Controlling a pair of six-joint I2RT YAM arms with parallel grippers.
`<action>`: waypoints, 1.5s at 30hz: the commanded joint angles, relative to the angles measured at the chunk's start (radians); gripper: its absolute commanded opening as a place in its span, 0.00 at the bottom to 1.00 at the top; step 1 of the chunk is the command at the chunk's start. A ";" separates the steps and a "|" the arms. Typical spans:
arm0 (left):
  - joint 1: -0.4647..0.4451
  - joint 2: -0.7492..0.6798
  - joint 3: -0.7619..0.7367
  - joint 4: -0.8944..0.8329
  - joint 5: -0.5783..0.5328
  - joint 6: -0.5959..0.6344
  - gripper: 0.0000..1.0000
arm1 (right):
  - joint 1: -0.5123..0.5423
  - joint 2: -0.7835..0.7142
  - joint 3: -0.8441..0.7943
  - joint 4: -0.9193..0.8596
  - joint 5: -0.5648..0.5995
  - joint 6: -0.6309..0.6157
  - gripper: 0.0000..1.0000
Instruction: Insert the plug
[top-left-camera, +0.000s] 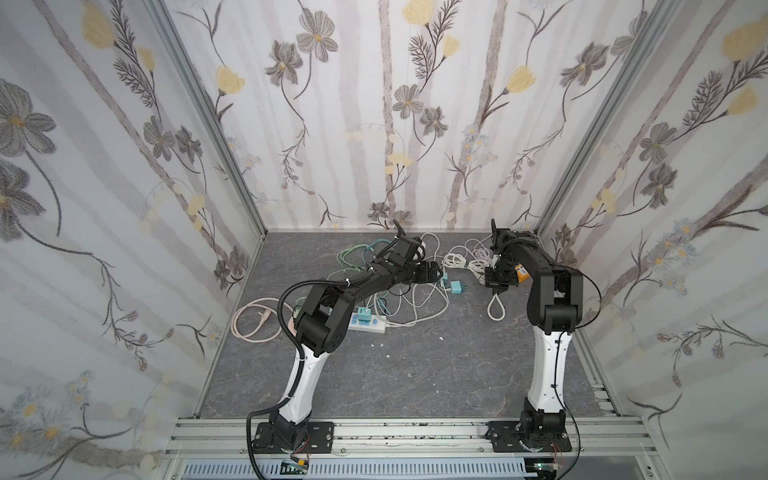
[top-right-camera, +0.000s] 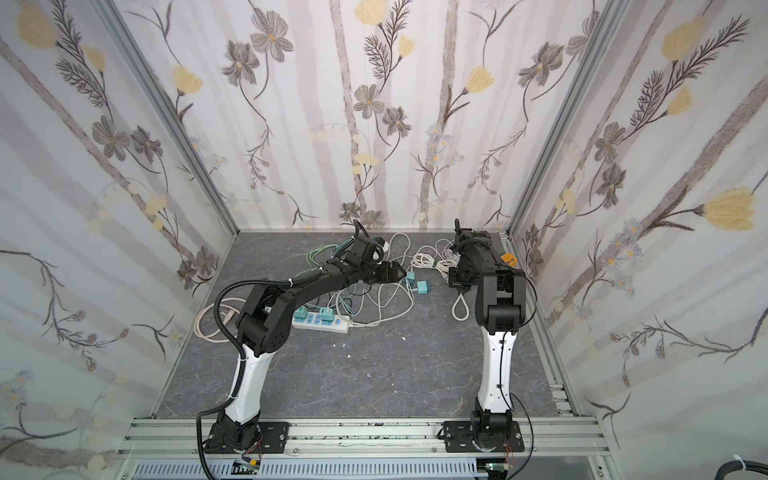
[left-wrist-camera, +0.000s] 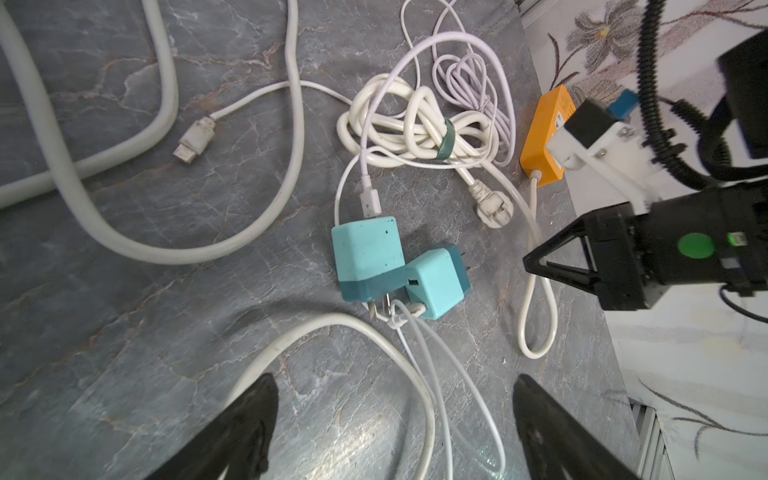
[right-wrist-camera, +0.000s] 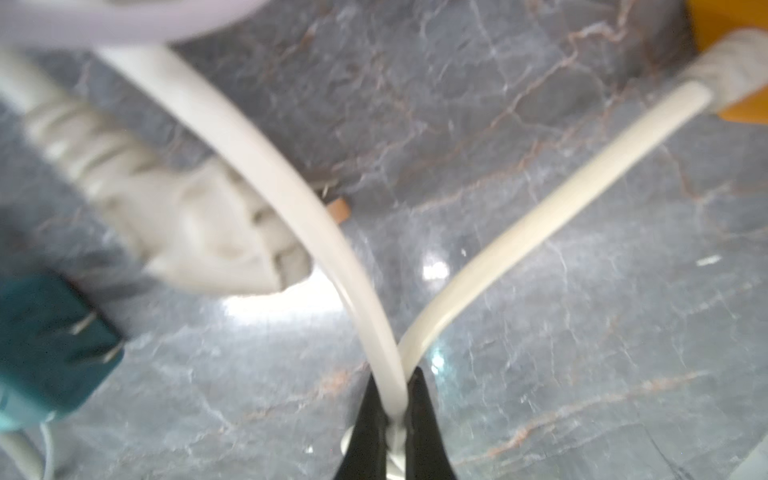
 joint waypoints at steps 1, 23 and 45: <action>-0.005 -0.043 -0.030 0.004 -0.030 0.034 0.97 | 0.009 -0.155 -0.151 0.126 -0.008 0.061 0.00; -0.084 -0.523 -0.535 0.010 -0.270 0.133 1.00 | 0.548 -0.779 -0.913 0.559 -0.250 0.895 0.14; -0.231 -0.590 -0.601 -0.087 -0.271 0.322 1.00 | 0.535 -1.187 -0.945 0.343 0.224 0.595 0.99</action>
